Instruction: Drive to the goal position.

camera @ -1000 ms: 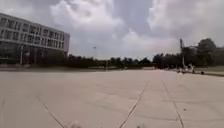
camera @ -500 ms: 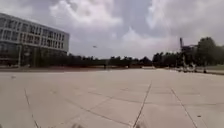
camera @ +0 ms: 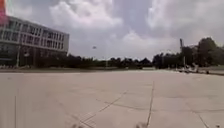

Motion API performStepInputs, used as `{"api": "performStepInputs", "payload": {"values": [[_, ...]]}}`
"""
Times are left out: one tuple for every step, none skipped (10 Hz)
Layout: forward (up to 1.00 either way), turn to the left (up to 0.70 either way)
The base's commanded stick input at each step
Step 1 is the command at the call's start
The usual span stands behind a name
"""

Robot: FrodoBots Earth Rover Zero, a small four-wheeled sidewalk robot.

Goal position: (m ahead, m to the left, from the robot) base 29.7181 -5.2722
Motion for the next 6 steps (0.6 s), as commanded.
{"api": "performStepInputs", "payload": {"values": [[0.60,0.00],[0.60,0.00],[0.60,0.00],[0.60,0.00],[0.60,0.00],[0.60,0.00]]}}
